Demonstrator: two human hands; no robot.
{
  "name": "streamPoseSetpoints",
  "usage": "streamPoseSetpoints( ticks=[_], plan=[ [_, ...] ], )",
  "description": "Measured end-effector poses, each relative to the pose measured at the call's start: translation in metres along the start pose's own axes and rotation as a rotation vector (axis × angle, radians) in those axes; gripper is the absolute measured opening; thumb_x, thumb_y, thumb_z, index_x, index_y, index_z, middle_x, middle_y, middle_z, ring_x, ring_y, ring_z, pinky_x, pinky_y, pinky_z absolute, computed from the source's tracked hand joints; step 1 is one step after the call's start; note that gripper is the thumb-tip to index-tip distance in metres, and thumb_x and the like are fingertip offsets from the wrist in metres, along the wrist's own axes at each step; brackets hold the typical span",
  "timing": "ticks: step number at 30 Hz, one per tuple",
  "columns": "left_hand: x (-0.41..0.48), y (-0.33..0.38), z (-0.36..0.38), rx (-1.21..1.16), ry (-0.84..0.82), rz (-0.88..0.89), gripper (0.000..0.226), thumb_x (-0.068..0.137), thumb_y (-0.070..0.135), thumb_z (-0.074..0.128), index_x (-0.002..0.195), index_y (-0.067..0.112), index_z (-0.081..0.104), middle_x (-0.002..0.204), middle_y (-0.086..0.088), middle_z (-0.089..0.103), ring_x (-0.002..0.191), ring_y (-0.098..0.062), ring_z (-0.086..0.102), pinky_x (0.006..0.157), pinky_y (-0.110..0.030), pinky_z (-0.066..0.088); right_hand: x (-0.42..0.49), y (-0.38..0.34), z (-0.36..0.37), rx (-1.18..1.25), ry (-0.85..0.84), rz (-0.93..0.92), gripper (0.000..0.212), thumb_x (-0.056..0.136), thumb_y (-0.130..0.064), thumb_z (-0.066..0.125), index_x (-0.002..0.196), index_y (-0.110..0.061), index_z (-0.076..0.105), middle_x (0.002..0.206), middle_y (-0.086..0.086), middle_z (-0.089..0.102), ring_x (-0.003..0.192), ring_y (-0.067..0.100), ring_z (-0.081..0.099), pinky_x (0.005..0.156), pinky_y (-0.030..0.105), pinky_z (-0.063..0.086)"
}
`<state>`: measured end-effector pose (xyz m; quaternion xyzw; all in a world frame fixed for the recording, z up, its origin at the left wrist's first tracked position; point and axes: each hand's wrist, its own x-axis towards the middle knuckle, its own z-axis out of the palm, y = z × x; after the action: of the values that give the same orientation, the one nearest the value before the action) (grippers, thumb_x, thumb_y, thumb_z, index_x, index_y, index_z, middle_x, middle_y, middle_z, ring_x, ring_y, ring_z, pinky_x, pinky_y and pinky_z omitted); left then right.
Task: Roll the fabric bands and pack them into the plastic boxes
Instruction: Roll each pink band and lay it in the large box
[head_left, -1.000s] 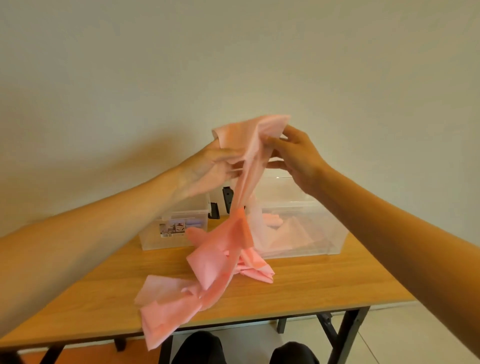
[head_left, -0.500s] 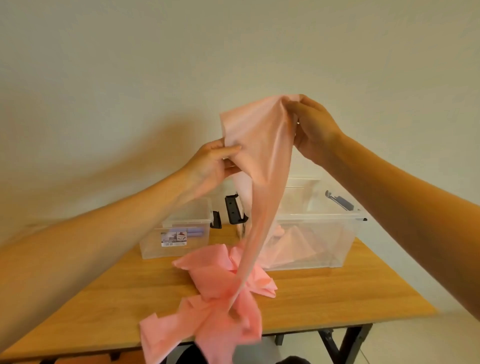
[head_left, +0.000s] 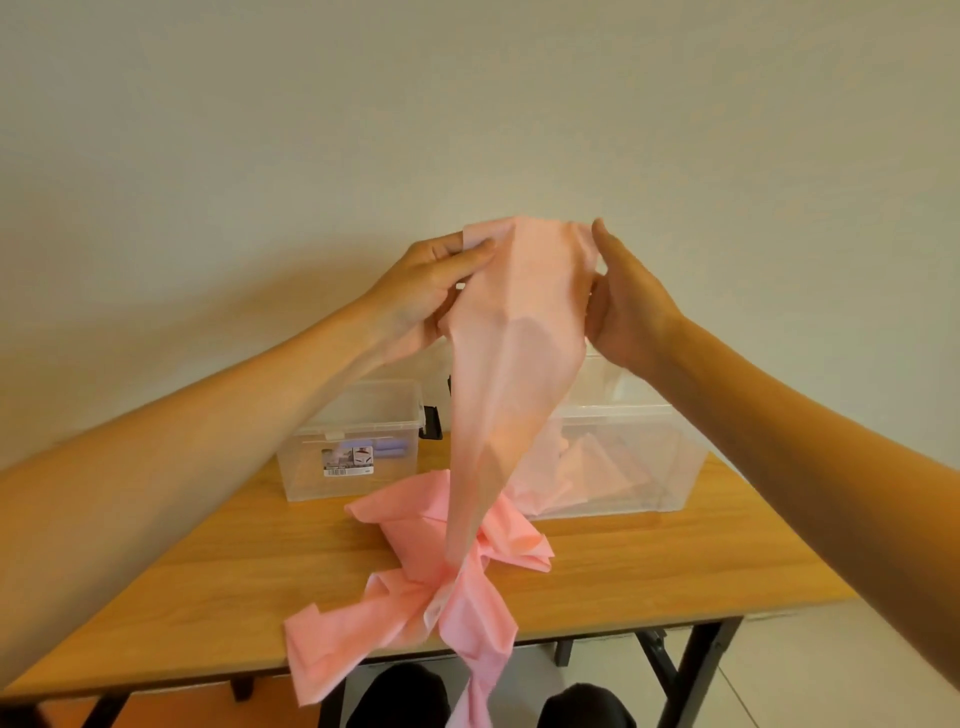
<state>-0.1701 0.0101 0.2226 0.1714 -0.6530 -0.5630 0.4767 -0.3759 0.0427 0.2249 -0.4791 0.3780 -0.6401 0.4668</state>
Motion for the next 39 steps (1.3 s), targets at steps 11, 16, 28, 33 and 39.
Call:
streamPoseSetpoints(
  ticks=[11, 16, 28, 33, 39],
  plan=[
    [-0.012, -0.016, 0.019, -0.071, 0.018, -0.033, 0.022, 0.103, 0.028, 0.053, 0.124, 0.023, 0.056, 0.094, 0.0, 0.064, 0.066, -0.012, 0.056, 0.032, -0.015, 0.025, -0.07, 0.048, -0.028, -0.055, -0.186, 0.118, 0.021, 0.087, -0.009, 0.071, 0.107, -0.005, 0.073, 0.102, 0.01, 0.074, 0.094, 0.025, 0.067, 0.083, 0.034, 0.059],
    [-0.029, -0.041, 0.027, -0.08, -0.176, -0.07, 0.066, 0.091, 0.049, 0.065, 0.142, 0.013, 0.043, 0.105, -0.003, 0.066, 0.057, -0.009, 0.048, 0.035, -0.013, 0.029, -0.061, 0.01, -0.031, -0.009, -0.121, -0.075, 0.021, 0.096, -0.008, 0.064, 0.116, -0.006, 0.069, 0.099, 0.01, 0.074, 0.084, 0.02, 0.072, 0.075, 0.031, 0.06],
    [-0.044, -0.067, 0.049, 0.08, -0.171, -0.095, 0.062, 0.082, 0.007, 0.07, 0.138, 0.03, 0.054, 0.087, -0.01, 0.052, 0.063, -0.012, 0.043, 0.049, -0.025, 0.02, -0.043, -0.009, -0.039, -0.144, -0.104, -0.083, 0.03, 0.099, -0.009, 0.06, 0.128, 0.001, 0.064, 0.112, 0.016, 0.07, 0.098, 0.028, 0.07, 0.081, 0.039, 0.06],
    [-0.051, -0.08, 0.054, 0.023, -0.156, -0.134, 0.062, 0.084, 0.044, 0.066, 0.133, 0.009, 0.05, 0.11, -0.009, 0.06, 0.095, -0.021, 0.058, 0.076, -0.029, 0.047, -0.05, 0.01, -0.046, -0.159, -0.1, -0.026, 0.036, 0.098, -0.001, 0.056, 0.134, 0.002, 0.061, 0.128, 0.026, 0.066, 0.105, 0.032, 0.069, 0.086, 0.039, 0.06],
    [-0.061, -0.097, 0.064, -0.034, -0.045, -0.302, 0.023, 0.092, 0.035, 0.069, 0.108, 0.018, 0.069, 0.094, 0.001, 0.073, 0.084, -0.013, 0.068, 0.081, -0.029, 0.048, -0.065, 0.007, -0.045, -0.345, -0.17, -0.005, 0.037, 0.1, -0.005, 0.057, 0.132, -0.02, 0.065, 0.121, 0.011, 0.073, 0.108, 0.03, 0.072, 0.084, 0.048, 0.062]
  ],
)
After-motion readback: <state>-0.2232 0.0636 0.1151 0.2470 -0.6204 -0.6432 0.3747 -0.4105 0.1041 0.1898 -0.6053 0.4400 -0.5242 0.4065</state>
